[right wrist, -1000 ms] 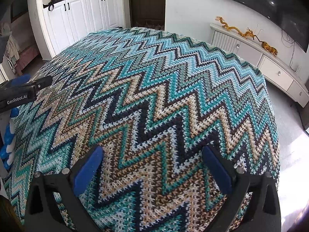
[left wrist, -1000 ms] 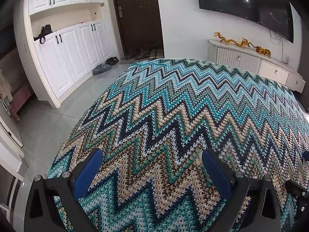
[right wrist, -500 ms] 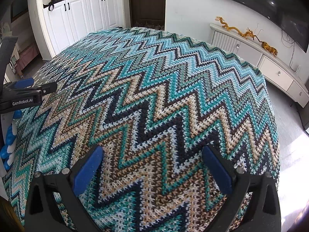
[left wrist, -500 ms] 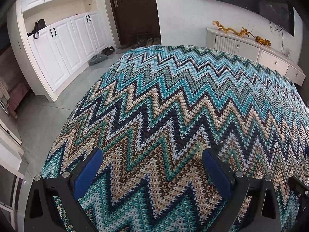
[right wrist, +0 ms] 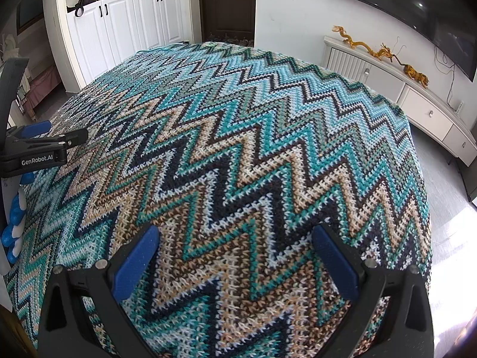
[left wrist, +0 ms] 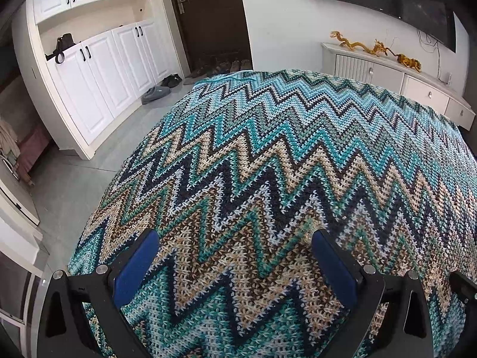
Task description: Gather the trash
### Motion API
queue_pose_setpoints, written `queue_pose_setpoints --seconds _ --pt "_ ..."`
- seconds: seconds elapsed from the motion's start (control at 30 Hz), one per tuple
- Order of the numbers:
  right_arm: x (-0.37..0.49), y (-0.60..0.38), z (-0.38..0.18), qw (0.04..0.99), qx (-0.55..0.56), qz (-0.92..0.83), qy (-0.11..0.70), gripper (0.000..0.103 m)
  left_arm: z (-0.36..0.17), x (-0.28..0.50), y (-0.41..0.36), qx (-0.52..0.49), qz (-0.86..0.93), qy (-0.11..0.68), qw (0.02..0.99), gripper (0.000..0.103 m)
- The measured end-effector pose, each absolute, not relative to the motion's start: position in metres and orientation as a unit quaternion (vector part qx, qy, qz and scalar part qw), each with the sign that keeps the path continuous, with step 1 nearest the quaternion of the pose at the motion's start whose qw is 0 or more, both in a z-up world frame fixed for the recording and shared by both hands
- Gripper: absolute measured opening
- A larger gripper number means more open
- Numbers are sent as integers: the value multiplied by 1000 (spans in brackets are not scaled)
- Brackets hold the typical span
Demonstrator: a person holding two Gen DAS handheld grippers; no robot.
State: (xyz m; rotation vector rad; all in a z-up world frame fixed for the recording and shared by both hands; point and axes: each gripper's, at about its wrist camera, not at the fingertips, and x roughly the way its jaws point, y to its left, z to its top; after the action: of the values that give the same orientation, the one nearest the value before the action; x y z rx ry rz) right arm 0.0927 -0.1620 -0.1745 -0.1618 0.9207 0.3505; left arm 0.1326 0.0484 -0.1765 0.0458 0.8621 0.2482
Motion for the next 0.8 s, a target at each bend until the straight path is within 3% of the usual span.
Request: queue_pose_setpoints --seconds 0.8 --pt "92 -162 -174 878 -77 168 441 103 -160 97 82 -31 79 368 926 103"
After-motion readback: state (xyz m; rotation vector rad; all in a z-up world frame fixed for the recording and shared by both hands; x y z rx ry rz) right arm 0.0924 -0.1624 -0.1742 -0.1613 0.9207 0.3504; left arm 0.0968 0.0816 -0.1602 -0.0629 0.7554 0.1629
